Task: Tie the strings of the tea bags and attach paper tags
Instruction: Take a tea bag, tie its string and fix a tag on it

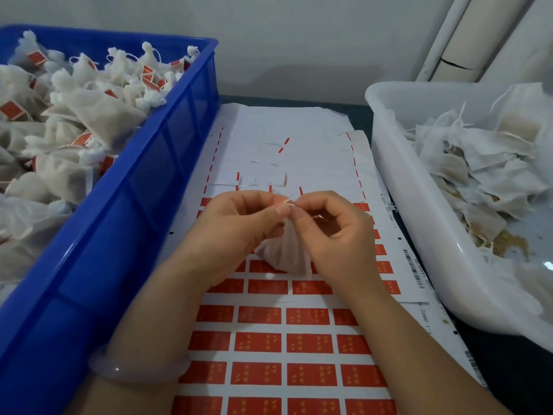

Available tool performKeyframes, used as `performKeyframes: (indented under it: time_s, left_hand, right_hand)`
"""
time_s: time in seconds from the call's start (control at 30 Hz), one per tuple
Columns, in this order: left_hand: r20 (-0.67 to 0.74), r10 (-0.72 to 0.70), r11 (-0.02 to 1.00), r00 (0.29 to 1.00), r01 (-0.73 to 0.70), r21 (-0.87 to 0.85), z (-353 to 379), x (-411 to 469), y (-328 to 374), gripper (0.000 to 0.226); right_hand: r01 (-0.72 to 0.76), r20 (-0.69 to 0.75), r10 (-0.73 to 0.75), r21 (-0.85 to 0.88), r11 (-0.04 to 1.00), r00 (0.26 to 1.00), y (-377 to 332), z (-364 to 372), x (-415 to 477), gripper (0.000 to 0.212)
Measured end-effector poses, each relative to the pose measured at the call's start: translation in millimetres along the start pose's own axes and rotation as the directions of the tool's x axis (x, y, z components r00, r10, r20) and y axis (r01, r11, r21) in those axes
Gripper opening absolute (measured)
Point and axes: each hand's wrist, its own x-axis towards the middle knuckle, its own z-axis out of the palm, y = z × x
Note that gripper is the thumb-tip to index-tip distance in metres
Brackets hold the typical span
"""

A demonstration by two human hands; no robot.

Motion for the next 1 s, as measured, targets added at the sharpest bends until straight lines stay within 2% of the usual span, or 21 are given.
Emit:
performKeyframes:
  time_s: [0.1,0.27,0.37,0.57,0.63,0.77,0.9,0.97,1.0]
  left_hand:
    - [0.052,0.013,1.000,0.999,-0.013,0.007,-1.4,-0.5,-0.1,0.024]
    - [-0.091,0.031,0.989,0.995,-0.017,0.150,-2.8,2.9,-3.4,0.016]
    - [-0.066,0.089,0.958,0.994,-0.067,0.279,-0.5,3.0,-4.3,0.010]
    - [0.012,0.156,0.921,0.988,-0.150,0.359,1.7,3.9,-4.4,0.011]
    - [0.016,0.176,0.912,0.984,-0.169,0.373,2.3,4.1,-4.5,0.006]
    - [0.056,0.215,0.897,0.975,-0.220,0.384,1.5,4.9,-6.6,0.014]
    - [0.058,0.237,0.906,0.970,-0.242,0.349,4.4,4.6,-7.2,0.022]
    - [0.034,0.238,0.910,0.971,-0.235,0.341,5.2,4.3,-7.5,0.029]
    - [0.013,0.240,0.915,0.971,-0.230,0.331,5.6,3.9,-7.7,0.023]
  right_hand:
    - [-0.020,-0.006,0.020,0.045,0.999,1.000,-2.3,0.2,-0.4,0.007]
    - [-0.098,-0.049,0.106,0.148,0.984,0.993,-1.9,-2.3,0.4,0.010]
    - [-0.115,-0.034,0.121,0.144,0.983,0.992,-0.4,-1.1,1.0,0.007]
    - [-0.048,0.006,0.048,0.066,0.997,0.999,0.3,-0.1,0.9,0.006]
    - [0.012,0.027,-0.012,0.017,1.000,1.000,-0.5,0.1,1.0,0.011]
    - [0.073,0.020,-0.072,-0.043,0.996,0.997,-0.3,0.5,0.0,0.016]
    - [0.037,-0.092,-0.044,-0.073,0.997,0.995,2.8,-2.6,3.0,0.016]
    - [-0.014,-0.092,0.012,-0.022,1.000,0.996,4.4,-5.7,5.4,0.012]
    - [-0.039,-0.073,0.039,-0.005,0.999,0.997,4.6,-6.9,6.1,0.010]
